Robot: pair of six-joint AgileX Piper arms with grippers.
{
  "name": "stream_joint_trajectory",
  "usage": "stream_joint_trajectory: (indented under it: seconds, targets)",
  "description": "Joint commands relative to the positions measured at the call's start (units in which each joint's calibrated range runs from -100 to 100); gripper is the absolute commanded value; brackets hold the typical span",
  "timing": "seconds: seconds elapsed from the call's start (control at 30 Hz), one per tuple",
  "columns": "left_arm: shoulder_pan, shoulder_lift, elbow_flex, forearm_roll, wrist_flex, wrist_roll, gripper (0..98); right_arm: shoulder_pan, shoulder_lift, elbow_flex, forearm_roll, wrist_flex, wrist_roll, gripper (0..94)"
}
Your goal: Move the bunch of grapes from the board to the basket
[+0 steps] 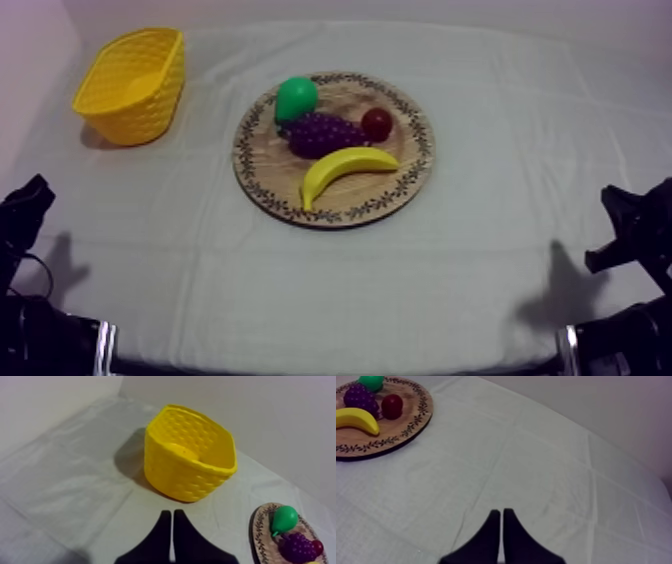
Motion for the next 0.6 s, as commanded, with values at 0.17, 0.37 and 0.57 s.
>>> stream_joint_trajectory:
  seconds: [0.17, 0.37, 0.57]
  targets:
    - [0.0, 0.0, 0.1, 0.06, -0.1, -0.2, 0.1, 0.0, 0.0, 0.0, 0.0, 0.0, -0.1, 0.3]
    - [0.1, 0.0, 0.1, 0.06, -0.1, -0.2, 0.1, 0.0, 0.0, 0.0, 0.0, 0.0, -0.1, 0.3]
    - [1.5, 0.0, 0.1, 0.06, -0.1, -0.2, 0.1, 0.0, 0.0, 0.0, 0.0, 0.0, -0.1, 0.3]
